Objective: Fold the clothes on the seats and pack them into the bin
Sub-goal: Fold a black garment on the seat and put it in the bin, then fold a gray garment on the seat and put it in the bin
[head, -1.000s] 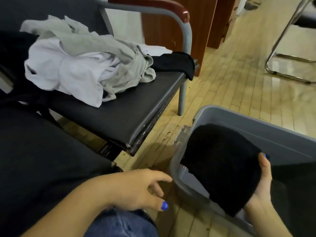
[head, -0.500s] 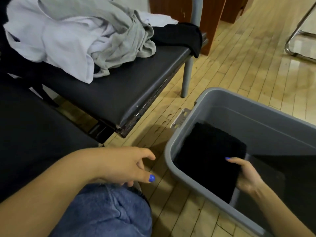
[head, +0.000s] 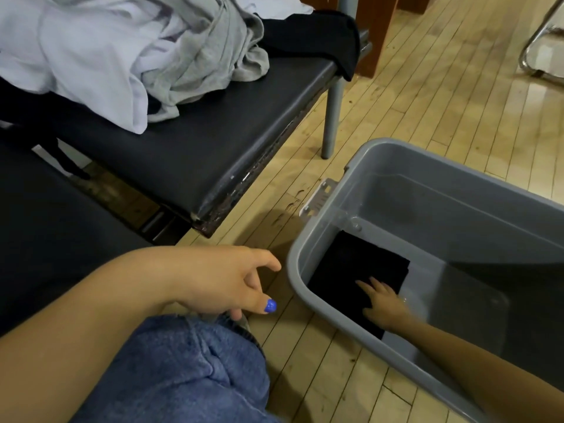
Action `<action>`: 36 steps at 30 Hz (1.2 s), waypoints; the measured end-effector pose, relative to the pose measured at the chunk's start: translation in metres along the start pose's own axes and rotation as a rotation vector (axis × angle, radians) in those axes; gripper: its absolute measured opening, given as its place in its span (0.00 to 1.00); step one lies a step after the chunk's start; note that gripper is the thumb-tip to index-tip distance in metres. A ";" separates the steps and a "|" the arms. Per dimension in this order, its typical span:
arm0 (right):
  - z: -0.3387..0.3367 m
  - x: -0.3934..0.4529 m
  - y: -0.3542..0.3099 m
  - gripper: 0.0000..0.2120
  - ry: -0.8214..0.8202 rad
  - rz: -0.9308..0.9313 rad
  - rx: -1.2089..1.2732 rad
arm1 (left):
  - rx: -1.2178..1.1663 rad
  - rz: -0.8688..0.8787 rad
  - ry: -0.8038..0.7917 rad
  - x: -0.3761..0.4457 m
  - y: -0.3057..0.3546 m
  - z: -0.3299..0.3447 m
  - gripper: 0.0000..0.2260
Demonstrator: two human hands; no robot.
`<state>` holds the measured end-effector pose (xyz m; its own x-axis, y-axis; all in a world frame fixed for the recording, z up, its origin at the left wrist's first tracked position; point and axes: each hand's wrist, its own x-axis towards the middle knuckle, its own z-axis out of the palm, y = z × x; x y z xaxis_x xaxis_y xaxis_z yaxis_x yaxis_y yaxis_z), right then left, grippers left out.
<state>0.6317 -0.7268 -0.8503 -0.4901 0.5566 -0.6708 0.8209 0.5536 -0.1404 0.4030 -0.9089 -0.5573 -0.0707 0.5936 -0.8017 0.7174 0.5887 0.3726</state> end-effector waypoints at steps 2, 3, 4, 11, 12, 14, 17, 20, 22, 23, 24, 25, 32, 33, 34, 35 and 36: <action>0.000 0.009 -0.012 0.33 -0.070 -0.130 -0.144 | 0.009 0.000 -0.012 0.000 -0.002 0.000 0.28; -0.002 0.012 -0.019 0.32 -0.110 -0.164 -0.139 | 0.013 0.001 -0.019 0.000 -0.002 0.000 0.28; -0.002 0.016 -0.025 0.31 -0.165 -0.181 -0.099 | 0.016 0.001 -0.025 -0.001 -0.003 0.000 0.27; 0.000 0.014 -0.044 0.25 -0.359 -0.195 -0.165 | -0.038 0.031 -0.014 -0.003 -0.006 -0.004 0.24; -0.004 0.008 -0.049 0.24 -0.390 -0.206 -0.200 | -0.051 0.034 -0.014 -0.003 -0.007 -0.004 0.24; -0.014 -0.001 -0.056 0.22 -0.423 -0.235 -0.145 | -0.080 0.035 -0.013 -0.005 -0.009 -0.003 0.24; -0.043 -0.016 -0.071 0.19 -0.328 -0.306 0.145 | -0.138 0.055 0.048 -0.010 -0.011 -0.002 0.22; -0.087 -0.040 -0.084 0.12 -0.108 -0.376 0.267 | -0.244 0.131 0.197 -0.017 -0.012 -0.003 0.17; -0.129 -0.074 -0.106 0.11 -0.008 -0.482 0.183 | -0.380 0.208 0.328 -0.025 -0.012 -0.010 0.13; -0.148 -0.091 -0.118 0.11 0.002 -0.504 0.112 | -0.439 0.244 0.415 -0.029 -0.013 -0.016 0.10; -0.168 -0.106 -0.133 0.10 0.012 -0.517 -0.061 | -0.496 0.273 0.519 -0.036 -0.014 -0.024 0.07; -0.189 -0.121 -0.148 0.11 0.056 -0.535 -0.306 | -0.556 0.302 0.628 -0.044 -0.015 -0.032 0.05; -0.278 -0.217 -0.282 0.17 0.261 -0.719 -0.586 | -0.683 0.291 1.044 -0.119 -0.070 -0.029 0.09; -0.281 -0.227 -0.301 0.17 0.278 -0.776 -0.594 | -0.660 0.254 1.079 -0.130 -0.084 -0.022 0.10; -0.283 -0.234 -0.321 0.17 0.276 -0.829 -0.585 | -0.636 0.213 1.113 -0.141 -0.098 -0.014 0.10; -0.282 -0.239 -0.341 0.17 0.257 -0.877 -0.558 | -0.617 0.166 1.143 -0.152 -0.113 -0.005 0.10; -0.281 -0.240 -0.361 0.18 0.239 -0.915 -0.532 | -0.614 0.120 1.166 -0.162 -0.127 0.005 0.09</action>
<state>0.3702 -0.8862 -0.4344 -0.9436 -0.1295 -0.3046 -0.0890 0.9857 -0.1433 0.3272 -1.0830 -0.4771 -0.8015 0.5980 0.0052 0.3542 0.4678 0.8097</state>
